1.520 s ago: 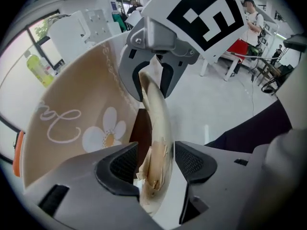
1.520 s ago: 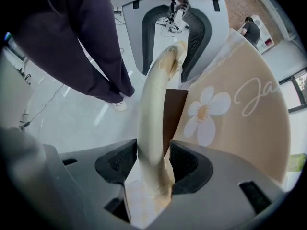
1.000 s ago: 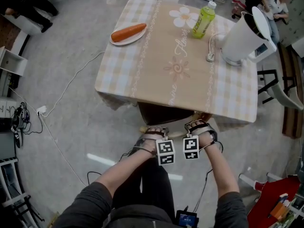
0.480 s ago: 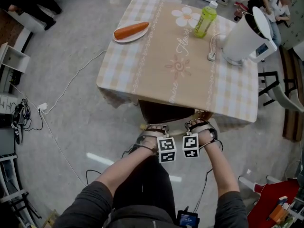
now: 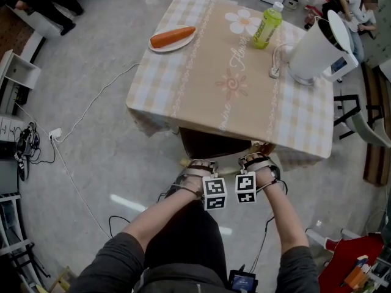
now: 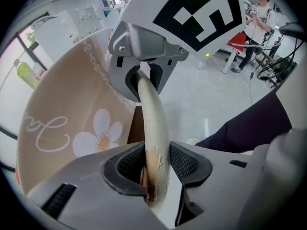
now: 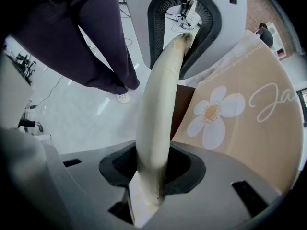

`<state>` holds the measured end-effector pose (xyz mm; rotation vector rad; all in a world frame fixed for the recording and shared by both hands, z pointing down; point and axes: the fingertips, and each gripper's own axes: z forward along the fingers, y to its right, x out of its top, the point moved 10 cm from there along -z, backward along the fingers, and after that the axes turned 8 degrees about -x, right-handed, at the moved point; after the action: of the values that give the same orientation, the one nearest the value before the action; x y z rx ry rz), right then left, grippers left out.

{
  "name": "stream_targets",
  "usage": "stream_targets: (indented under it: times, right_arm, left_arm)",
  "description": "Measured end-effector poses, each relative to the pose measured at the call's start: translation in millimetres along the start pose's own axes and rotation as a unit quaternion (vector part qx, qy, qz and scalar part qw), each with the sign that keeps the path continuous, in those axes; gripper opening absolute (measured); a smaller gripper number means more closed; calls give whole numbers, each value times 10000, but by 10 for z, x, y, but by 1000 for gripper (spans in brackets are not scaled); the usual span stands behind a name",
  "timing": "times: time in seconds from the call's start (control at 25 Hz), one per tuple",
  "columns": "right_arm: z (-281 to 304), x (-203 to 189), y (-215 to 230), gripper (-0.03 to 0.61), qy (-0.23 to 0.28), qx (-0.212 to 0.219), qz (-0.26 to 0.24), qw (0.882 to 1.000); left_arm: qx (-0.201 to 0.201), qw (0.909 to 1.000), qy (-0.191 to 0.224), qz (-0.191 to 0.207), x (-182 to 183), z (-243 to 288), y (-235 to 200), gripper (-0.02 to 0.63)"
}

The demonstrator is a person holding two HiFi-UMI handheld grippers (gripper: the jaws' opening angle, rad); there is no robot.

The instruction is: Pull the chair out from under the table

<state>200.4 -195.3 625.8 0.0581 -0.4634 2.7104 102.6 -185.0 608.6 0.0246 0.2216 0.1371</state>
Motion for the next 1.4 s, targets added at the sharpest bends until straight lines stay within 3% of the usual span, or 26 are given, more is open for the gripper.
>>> stream_targets:
  times: [1.4]
  right_arm:
    - [-124,151,-256,133,-29,82,62,9999]
  left_arm:
    - [-98,9998,62,147,4,-70,307,160]
